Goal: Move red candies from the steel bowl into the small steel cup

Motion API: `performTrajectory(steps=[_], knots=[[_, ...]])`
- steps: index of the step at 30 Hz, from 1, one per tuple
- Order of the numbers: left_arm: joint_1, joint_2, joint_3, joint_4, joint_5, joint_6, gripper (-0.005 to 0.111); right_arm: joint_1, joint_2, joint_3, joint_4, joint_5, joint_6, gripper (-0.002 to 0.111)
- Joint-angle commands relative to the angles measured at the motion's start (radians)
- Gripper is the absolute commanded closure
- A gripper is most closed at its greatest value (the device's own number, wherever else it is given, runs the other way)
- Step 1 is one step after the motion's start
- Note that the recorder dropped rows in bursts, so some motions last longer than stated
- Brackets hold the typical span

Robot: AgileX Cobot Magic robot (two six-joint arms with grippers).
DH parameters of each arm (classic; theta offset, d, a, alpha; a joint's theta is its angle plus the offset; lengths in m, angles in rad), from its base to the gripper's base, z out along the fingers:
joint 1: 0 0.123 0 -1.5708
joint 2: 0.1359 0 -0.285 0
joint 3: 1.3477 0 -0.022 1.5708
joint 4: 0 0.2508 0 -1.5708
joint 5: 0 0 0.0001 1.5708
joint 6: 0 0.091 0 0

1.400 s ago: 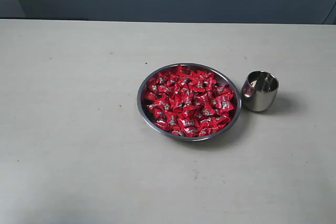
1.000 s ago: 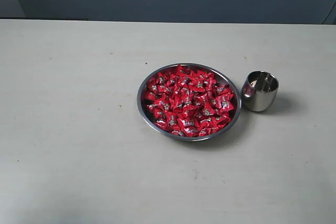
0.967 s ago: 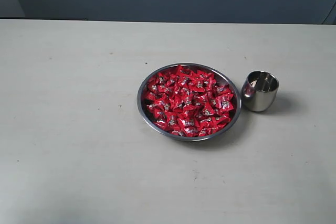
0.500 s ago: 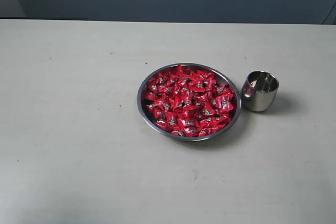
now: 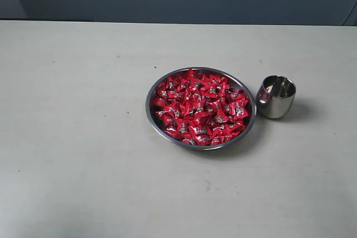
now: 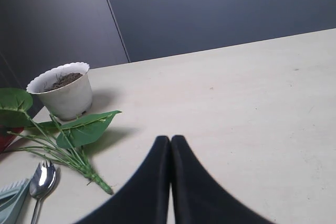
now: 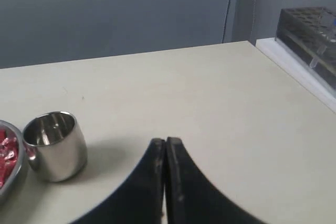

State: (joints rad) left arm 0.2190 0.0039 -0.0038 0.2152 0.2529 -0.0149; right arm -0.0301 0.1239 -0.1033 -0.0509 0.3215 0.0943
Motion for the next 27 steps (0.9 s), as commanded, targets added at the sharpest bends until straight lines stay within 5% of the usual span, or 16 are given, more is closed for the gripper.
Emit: performTrajectory(steps=[1, 15, 27], knots=[[-0.003, -0.004, 0.004, 0.000, -0.011, -0.004, 0.106, 0.001, 0.102, -0.098, -0.011, -0.010, -0.005, 0.108], [-0.003, -0.004, 0.004, 0.000, -0.011, -0.004, 0.106, 0.001, 0.414, -0.363, -0.011, -0.010, -0.005, 0.108], [-0.003, -0.004, 0.004, 0.000, -0.011, -0.004, 0.106, 0.003, 0.438, -0.381, 0.000, -0.024, -0.005, 0.108]])
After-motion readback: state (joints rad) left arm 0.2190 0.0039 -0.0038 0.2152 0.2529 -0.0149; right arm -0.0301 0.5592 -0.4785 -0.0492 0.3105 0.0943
